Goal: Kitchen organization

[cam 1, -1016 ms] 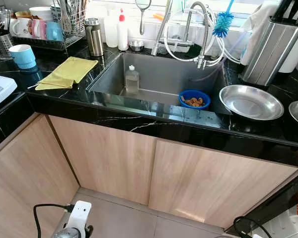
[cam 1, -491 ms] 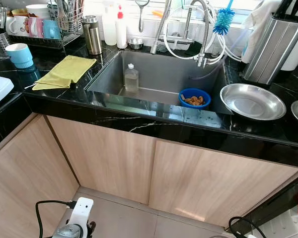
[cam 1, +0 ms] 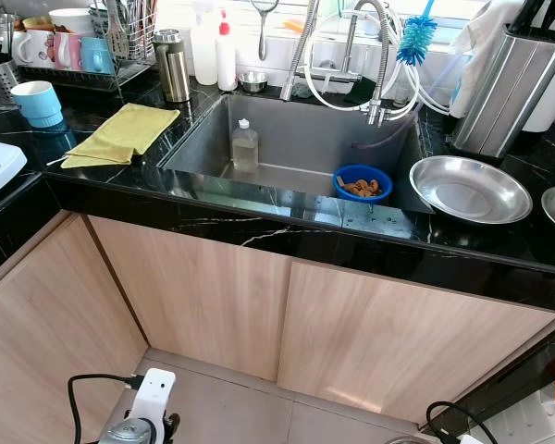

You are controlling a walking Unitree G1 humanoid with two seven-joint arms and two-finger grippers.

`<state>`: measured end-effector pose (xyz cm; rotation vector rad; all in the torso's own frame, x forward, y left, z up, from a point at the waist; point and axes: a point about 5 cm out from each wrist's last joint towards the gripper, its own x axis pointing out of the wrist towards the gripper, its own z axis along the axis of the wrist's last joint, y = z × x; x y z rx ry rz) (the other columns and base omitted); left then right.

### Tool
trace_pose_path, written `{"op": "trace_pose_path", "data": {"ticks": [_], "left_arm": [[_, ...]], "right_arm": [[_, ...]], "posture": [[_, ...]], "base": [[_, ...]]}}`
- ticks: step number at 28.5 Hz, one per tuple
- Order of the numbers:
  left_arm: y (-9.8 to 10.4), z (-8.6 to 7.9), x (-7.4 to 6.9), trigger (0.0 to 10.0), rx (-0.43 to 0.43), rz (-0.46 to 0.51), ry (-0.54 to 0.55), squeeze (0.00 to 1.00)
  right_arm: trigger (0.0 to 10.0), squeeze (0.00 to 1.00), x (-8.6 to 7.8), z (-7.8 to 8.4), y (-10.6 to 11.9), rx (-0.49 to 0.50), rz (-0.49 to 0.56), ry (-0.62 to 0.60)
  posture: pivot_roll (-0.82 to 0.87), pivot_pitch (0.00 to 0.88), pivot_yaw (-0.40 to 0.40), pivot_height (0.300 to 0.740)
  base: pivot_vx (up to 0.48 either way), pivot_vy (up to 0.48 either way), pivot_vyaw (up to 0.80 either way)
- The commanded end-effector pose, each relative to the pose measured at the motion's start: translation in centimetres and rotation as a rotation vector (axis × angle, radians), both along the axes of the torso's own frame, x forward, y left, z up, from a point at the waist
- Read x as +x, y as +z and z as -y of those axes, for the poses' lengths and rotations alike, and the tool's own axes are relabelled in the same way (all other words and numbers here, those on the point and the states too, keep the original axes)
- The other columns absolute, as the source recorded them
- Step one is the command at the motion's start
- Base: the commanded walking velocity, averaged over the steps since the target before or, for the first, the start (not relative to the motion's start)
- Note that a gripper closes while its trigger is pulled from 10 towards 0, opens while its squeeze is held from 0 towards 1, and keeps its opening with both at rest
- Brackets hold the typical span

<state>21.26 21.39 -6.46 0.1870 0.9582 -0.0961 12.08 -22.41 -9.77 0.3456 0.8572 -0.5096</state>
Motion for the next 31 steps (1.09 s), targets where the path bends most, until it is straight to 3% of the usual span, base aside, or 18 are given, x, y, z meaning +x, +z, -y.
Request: {"op": "trace_pose_path", "data": {"ticks": [1,13,31], "left_arm": [[-0.10,0.10,-0.14,10.0,-0.010,-0.004,0.000,0.00],[-0.17,-0.03,-0.32,10.0,-0.004,-0.008,-0.004,0.00],[-0.19,-0.07,-0.37,10.0,-0.002,-0.010,-0.005,0.00]], "right_arm": [[10.0,0.00,0.35,-0.08,0.09,0.009,0.012,-0.020],[10.0,0.00,0.21,-0.31,-0.03,0.015,0.000,-0.015],[10.0,0.00,0.22,-0.31,-0.03,0.016,0.000,-0.015]], "posture": [[0.05,0.025,-0.056,0.740],[0.05,0.027,-0.053,0.740],[0.05,0.028,-0.053,0.740]], "base": [[0.000,0.000,-0.46],[0.000,0.000,-0.72],[0.000,0.000,0.00]]}}
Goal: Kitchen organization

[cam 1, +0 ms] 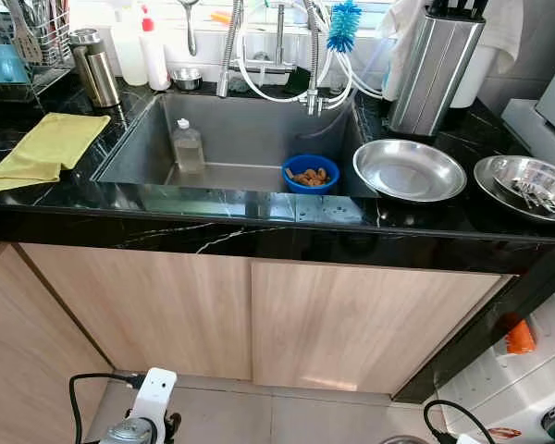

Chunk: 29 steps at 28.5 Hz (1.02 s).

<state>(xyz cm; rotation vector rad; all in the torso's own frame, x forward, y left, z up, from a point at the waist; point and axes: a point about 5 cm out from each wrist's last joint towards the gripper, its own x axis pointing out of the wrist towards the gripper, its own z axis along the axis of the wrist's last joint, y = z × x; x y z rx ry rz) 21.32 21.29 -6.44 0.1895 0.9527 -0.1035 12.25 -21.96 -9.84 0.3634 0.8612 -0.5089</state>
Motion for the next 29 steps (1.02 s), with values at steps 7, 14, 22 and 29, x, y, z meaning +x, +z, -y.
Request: {"op": "trace_pose_path", "data": {"ticks": [7,14,22,29], "left_arm": [[-0.2,-0.2,-0.4,10.0,-0.001,-0.014,0.003,0.00],[-0.2,-0.3,-0.5,10.0,0.001,-0.016,0.003,0.00],[0.2,2.4,1.1,10.0,-0.006,-0.007,-0.029,0.00],[0.2,2.3,1.1,10.0,-0.003,-0.007,-0.029,0.00]], "right_arm": [[10.0,0.00,0.0,0.1,0.0,-0.001,0.001,-0.009],[10.0,0.00,0.0,0.1,0.0,-0.002,0.000,-0.008],[10.0,0.00,0.0,-0.1,-0.1,0.009,-0.007,-0.010],[10.0,0.00,0.1,-0.1,0.0,0.010,-0.003,-0.007]], "posture": [[0.05,0.028,-0.053,0.740],[0.05,0.028,-0.053,0.740],[0.06,0.031,-0.044,0.740],[0.06,0.030,-0.044,0.740]], "base": [[0.000,0.000,0.00],[0.000,0.000,0.00],[0.000,0.336,0.00],[0.000,0.417,0.00]]}}
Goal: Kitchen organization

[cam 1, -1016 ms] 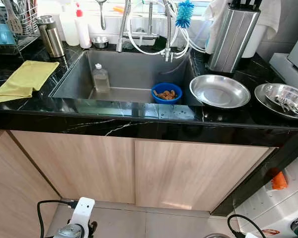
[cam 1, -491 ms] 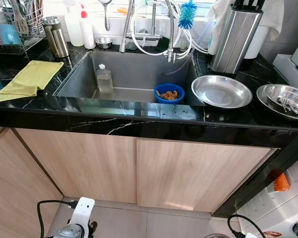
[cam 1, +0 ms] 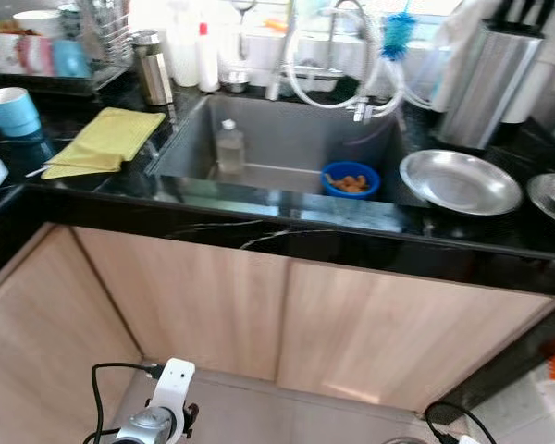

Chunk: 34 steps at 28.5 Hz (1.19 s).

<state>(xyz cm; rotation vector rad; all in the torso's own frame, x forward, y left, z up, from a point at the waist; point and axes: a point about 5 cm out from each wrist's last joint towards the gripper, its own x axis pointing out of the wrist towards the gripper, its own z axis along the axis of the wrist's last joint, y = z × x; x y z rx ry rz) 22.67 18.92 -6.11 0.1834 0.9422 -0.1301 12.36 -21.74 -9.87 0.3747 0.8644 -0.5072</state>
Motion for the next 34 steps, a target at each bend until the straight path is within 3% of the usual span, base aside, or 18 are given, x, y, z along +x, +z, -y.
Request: {"op": "trace_pose_path", "data": {"ticks": [1,23,30,34], "left_arm": [[-0.2,-0.1,-0.3,10.0,0.015,-0.013,-0.009,0.00],[-0.1,-0.2,-0.2,10.0,0.031,-0.003,-0.040,0.00],[0.4,-0.2,0.4,10.0,0.037,0.045,-0.050,0.00],[0.7,-2.6,0.2,10.0,0.056,0.052,-0.034,0.00]], "right_arm": [[10.0,0.00,0.0,0.1,0.0,-0.001,-0.002,-0.003],[10.0,0.00,0.1,-0.1,0.0,0.005,0.002,-0.003],[10.0,0.00,0.2,-0.2,0.0,0.006,0.008,-0.002],[10.0,0.00,0.3,-0.3,0.0,0.010,0.011,0.002]], "posture": [[0.06,0.030,-0.044,0.740],[0.06,0.033,-0.038,0.740],[0.07,0.033,-0.038,0.740],[0.07,0.031,-0.035,0.740]], "base": [[0.000,0.480,0.00],[0.000,0.044,0.00],[0.000,0.000,0.00],[0.363,0.000,0.00]]}}
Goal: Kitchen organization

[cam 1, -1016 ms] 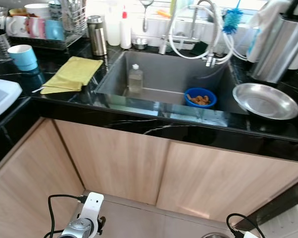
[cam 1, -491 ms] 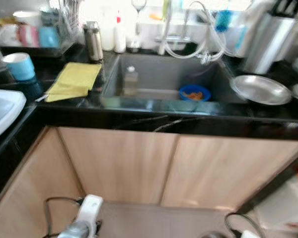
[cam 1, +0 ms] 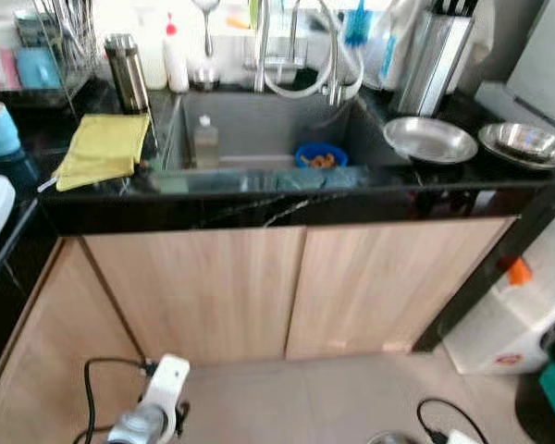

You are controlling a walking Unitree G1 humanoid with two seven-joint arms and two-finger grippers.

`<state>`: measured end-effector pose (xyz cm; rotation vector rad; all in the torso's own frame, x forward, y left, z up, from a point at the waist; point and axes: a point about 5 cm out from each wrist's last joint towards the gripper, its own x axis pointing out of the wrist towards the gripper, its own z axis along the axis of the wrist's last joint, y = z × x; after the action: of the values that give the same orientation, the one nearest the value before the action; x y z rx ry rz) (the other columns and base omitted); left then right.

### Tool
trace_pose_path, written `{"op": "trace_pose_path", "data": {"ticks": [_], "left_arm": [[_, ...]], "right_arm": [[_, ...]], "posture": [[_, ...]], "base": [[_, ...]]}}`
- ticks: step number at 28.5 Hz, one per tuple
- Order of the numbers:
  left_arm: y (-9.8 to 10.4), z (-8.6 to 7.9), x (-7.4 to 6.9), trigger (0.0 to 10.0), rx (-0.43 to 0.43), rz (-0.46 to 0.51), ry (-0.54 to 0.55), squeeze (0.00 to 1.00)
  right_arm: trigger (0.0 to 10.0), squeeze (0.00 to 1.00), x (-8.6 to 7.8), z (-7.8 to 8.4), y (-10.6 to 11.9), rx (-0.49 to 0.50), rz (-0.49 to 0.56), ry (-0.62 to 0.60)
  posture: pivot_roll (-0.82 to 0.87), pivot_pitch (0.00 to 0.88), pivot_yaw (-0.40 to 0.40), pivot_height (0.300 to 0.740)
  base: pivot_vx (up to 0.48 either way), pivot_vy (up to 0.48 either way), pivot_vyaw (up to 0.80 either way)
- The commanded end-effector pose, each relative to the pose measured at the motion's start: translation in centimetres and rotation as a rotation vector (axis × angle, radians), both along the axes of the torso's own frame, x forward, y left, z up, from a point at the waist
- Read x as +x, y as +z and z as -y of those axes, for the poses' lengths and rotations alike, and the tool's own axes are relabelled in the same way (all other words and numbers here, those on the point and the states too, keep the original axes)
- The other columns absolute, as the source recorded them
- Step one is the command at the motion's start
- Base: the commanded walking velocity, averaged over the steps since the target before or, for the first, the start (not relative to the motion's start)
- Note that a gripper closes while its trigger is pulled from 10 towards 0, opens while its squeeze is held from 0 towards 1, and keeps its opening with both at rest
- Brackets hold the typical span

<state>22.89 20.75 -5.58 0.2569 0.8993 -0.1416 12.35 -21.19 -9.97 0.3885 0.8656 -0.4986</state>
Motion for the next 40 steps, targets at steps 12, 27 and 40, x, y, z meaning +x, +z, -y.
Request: {"op": "trace_pose_path", "data": {"ticks": [12,27,40], "left_arm": [[0.1,-0.7,-0.1,10.0,-0.001,0.001,-0.003,0.00],[-0.1,0.0,-0.1,10.0,-0.016,-0.005,-0.007,0.00],[-0.5,0.6,-0.6,10.0,-0.032,-0.032,-0.022,0.00]], "right_arm": [[10.0,0.00,0.6,0.0,0.2,-0.010,0.017,0.032],[10.0,0.00,0.2,0.8,0.2,-0.020,0.014,0.036],[10.0,0.00,-0.2,1.2,0.2,-0.015,0.002,0.038]], "posture": [[0.07,0.033,-0.036,0.740],[0.07,0.036,-0.047,0.740],[0.06,0.036,-0.055,0.740]], "base": [[0.396,0.000,0.00],[0.389,0.000,0.00],[0.110,0.000,0.18]]}}
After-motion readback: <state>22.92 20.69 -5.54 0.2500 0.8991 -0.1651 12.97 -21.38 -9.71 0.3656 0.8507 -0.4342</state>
